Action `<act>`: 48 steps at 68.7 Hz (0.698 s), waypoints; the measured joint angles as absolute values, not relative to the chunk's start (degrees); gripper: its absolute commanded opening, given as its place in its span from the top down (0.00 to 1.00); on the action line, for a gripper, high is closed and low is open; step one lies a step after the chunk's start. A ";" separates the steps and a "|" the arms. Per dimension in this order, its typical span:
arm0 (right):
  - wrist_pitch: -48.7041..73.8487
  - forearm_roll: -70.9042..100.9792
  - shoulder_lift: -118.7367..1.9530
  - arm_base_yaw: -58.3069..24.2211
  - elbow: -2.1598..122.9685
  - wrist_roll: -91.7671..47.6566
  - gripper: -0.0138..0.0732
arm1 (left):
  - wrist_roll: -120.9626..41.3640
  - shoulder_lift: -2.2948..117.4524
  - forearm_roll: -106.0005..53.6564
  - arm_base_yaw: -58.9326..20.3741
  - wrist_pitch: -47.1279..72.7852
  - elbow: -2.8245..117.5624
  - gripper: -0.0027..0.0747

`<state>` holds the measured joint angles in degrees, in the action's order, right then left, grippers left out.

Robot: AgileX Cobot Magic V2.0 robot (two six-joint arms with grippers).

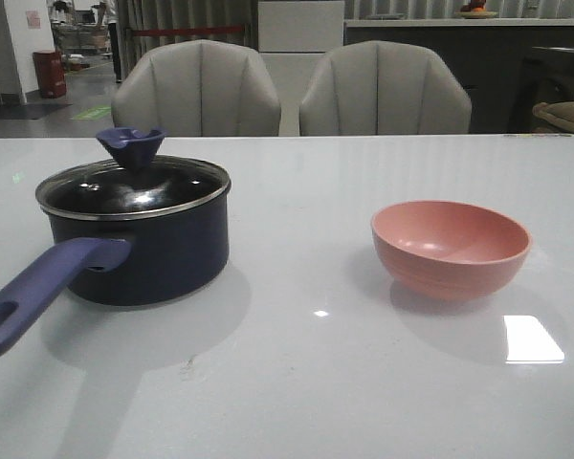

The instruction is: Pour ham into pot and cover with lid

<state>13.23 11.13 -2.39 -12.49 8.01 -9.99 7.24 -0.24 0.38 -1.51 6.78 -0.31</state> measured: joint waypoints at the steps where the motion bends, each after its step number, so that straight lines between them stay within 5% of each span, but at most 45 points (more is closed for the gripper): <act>1: 13.23 11.13 -2.39 -12.49 8.01 -9.99 0.66 | 7.24 -0.24 0.43 -1.51 6.78 -0.31 0.82; 48: 6.26 0.82 -2.03 -6.02 1.57 0.62 0.66 | 7.34 -0.24 0.52 -1.51 6.69 -0.31 0.82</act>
<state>6.26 0.82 -2.03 -6.02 1.57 0.62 7.34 -0.24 0.52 -1.51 6.69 -0.31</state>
